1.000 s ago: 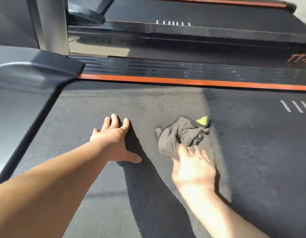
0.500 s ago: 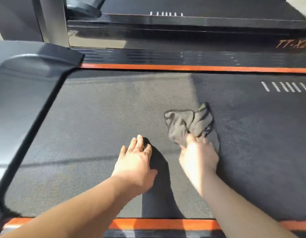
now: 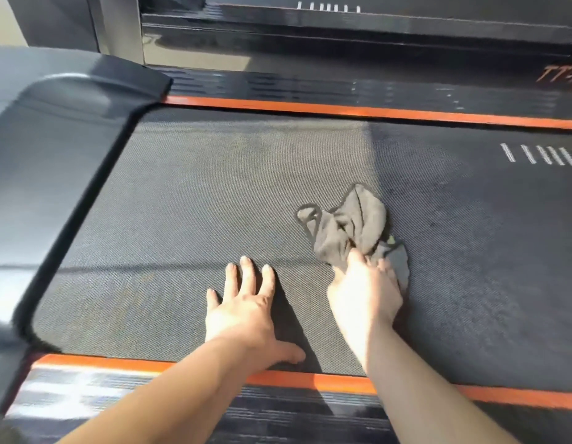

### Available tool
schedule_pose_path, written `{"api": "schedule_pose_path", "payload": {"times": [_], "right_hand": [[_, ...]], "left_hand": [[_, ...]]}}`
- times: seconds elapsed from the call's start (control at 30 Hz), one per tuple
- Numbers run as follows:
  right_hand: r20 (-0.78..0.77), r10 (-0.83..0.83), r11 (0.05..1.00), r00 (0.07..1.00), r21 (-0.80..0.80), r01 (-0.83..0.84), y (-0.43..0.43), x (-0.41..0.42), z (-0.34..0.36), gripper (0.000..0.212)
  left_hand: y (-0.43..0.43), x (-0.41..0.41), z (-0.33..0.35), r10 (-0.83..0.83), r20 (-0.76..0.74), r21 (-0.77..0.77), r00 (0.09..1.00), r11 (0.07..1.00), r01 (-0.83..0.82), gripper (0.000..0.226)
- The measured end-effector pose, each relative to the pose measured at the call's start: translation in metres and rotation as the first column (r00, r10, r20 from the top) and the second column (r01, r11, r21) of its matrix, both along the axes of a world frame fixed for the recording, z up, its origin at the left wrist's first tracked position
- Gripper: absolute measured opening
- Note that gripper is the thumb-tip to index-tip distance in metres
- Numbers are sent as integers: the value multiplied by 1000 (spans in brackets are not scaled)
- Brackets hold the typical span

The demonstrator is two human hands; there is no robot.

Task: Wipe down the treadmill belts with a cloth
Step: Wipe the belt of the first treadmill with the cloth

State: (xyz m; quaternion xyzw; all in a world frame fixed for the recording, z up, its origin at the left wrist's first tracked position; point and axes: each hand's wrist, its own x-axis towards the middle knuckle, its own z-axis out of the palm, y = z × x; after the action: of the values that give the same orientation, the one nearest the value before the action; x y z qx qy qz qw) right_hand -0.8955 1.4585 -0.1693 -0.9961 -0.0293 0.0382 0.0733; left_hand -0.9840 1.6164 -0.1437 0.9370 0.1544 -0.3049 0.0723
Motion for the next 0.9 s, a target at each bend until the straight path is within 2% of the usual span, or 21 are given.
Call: {"api": "schedule_pose_path", "payload": {"times": [0.07,0.1,0.17,0.23,0.3,0.37,0.43,0.5,0.53,0.6,0.63,0.73,0.77,0.8,0.83,0.9], "right_hand": [[167,178,970,970,134,-201,11,-21,-20,22],[187,324,935,927,86,-344,9,-31,-33,26],[84,554,831,829,1,-556,-10,-41,-36,35],[19,644,765,765,27,-644,-29,-27,-12,40],[-68,525,851,849,18,-525,-53,-12,12,52],[-44,176,982,983,-60,-178,-67,0,20,41],[-61,-121,993,991,-16,120,-59,0,14,29],[-93,-214,976,972,13,216,-30,-17,19,31],[-111,-192,979,975,45,198,-15,-26,23,37],[-101,31,979,994,204,-10,9,-47,24,63],[-46,145,964,988,233,-131,9,-57,21,64],[-1,463,879,886,130,-459,-24,-67,17,40],[-18,509,857,861,101,-505,-41,-56,16,44],[-71,492,870,868,60,-489,-60,-45,19,52],[-140,402,914,905,2,-405,-76,-35,21,51],[-134,83,996,987,-30,-88,-96,-23,23,36]], "left_hand": [[1,-2,-2,0,11,-3,1000,1000,1,154],[1,-2,-3,6,16,-6,1000,1000,-6,152],[2,-2,-2,10,22,-10,1000,1000,-10,151],[2,-2,0,2,23,-9,1000,1000,-2,154],[3,-3,1,-1,26,-12,1000,1000,1,156],[2,-3,0,2,32,-14,999,1000,-2,157],[2,-2,1,4,36,-15,999,1000,-3,158],[2,-2,1,2,28,-19,1000,1000,-1,159],[2,-2,1,3,27,-19,1000,1000,-3,159],[2,-1,2,8,25,-28,1000,1000,-8,158],[1,-1,2,14,22,-37,1000,999,-13,156],[2,0,1,25,29,-37,999,999,-23,155],[3,0,0,24,30,-37,999,999,-23,156],[4,0,0,20,28,-36,999,999,-19,157],[4,0,-1,15,26,-33,1000,999,-14,158],[5,-1,-2,9,29,-29,1000,1000,-8,159]]}}
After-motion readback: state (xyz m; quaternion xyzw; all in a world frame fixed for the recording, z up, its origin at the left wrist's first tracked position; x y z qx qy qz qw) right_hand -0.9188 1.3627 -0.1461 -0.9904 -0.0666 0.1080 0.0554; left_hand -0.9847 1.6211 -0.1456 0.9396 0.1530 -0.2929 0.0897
